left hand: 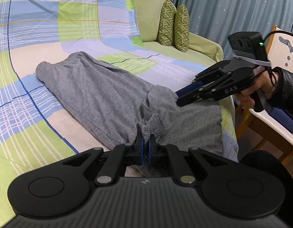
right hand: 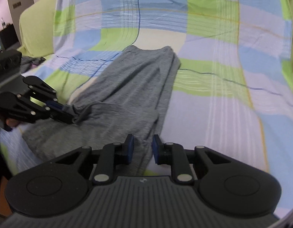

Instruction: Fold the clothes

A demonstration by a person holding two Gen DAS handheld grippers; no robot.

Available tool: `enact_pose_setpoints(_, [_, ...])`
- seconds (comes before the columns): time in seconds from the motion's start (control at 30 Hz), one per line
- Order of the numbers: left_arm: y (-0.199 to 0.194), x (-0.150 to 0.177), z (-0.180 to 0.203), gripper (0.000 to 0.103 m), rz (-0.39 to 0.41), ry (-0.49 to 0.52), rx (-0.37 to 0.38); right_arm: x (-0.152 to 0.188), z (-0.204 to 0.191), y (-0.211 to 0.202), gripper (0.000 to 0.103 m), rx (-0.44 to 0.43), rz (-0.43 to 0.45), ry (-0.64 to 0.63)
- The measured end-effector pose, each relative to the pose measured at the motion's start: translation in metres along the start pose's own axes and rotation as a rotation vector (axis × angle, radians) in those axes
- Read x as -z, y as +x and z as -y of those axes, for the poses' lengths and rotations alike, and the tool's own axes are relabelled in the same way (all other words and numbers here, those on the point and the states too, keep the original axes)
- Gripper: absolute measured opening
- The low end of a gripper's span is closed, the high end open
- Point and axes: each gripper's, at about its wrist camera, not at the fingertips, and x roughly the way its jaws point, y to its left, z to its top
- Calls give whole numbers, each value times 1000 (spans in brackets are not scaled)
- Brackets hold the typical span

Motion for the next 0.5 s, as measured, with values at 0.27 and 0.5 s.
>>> enact_pose_setpoints(0.27, [-4, 0, 5, 3, 5, 25, 0, 6, 20, 2, 4, -105, -7, 164])
enact_pose_setpoints(0.5, [-32, -3, 21, 2, 87, 64, 8, 12, 4, -39, 2, -85, 114, 169])
